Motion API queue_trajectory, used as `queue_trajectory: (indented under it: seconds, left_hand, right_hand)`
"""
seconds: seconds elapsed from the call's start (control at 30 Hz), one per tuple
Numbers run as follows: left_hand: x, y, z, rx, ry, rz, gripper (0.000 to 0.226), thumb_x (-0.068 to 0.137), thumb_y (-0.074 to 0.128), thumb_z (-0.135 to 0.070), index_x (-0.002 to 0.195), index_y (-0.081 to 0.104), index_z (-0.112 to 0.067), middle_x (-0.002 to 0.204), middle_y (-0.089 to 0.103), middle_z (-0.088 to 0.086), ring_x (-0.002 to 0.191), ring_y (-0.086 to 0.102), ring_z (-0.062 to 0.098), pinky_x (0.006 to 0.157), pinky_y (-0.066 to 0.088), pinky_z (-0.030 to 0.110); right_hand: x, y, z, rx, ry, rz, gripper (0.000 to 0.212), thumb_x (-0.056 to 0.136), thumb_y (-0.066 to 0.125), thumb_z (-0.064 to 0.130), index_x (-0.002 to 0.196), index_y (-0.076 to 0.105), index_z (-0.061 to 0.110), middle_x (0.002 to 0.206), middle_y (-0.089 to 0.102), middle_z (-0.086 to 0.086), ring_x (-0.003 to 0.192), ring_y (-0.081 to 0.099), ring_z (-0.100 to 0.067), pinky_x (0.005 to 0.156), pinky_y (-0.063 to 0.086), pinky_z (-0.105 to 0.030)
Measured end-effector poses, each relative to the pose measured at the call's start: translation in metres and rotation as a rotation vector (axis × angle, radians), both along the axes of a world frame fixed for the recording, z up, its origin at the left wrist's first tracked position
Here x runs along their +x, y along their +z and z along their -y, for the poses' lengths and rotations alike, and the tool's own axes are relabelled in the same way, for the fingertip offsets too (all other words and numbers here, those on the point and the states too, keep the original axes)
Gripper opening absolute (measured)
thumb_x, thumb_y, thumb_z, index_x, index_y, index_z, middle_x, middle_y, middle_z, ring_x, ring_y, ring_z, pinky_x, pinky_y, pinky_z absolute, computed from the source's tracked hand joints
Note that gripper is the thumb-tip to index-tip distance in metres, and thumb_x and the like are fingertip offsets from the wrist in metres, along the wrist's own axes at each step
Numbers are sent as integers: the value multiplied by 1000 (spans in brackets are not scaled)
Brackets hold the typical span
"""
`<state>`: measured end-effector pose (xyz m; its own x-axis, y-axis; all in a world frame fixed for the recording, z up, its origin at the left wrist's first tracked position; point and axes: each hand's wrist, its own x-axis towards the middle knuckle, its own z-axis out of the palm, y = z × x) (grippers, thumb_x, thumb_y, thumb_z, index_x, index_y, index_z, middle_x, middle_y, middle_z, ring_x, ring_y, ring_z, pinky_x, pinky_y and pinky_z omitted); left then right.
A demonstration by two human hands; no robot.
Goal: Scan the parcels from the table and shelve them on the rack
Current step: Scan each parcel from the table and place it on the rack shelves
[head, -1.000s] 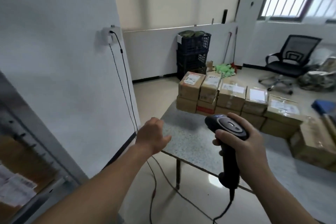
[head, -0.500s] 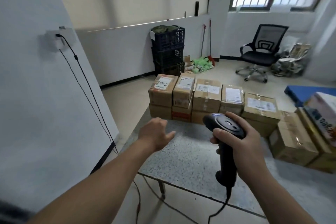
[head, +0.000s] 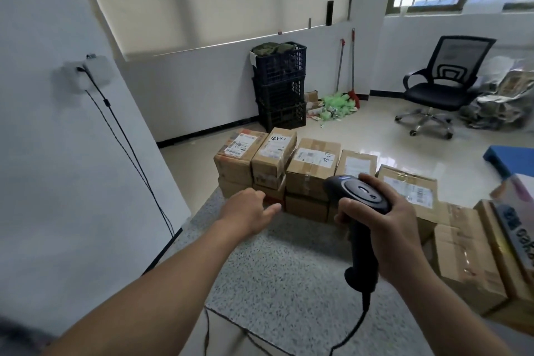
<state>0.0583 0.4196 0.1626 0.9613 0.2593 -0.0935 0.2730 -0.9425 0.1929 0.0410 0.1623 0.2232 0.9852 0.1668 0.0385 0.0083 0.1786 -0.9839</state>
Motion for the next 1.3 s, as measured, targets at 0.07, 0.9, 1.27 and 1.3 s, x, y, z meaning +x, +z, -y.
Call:
queue_trajectory:
  seconds: [0.07,0.9,1.27,1.3]
  left_hand:
    - [12,1,1,14,23,18,50,94,46,-68,94,64,-22,97,65,-1,86,61,18,75,56,39]
    - [206,-50,-67,62,66,-9,74,83,57,-74,129,55,-17,133,53,13,126,45,34,102,47,47]
    - [218,-59,-71,-25,106,-46,71,76,70,-58,130,46,-19,137,47,18,129,41,38,101,47,47]
    - [215,-58,-71,-34,106,-42,72,76,70,-58,131,46,-19,136,47,18,128,41,38,100,47,46]
  right_hand:
    - [9,-1,5,1,-7,-7,69,56,82,21,122,64,27,98,76,-6,72,74,-37,59,58,-36]
    - [117,-47,-54,-156,-213,-104,64,73,87,12,127,61,31,112,69,-4,89,74,-32,72,59,-41]
    - [126,-55,-80,-160,-219,-132,61,57,82,27,113,62,40,110,71,-5,91,74,-32,66,56,-28]
    - [125,-55,-82,-158,-211,-129,61,57,82,27,113,63,39,110,71,-5,92,73,-33,65,56,-28]
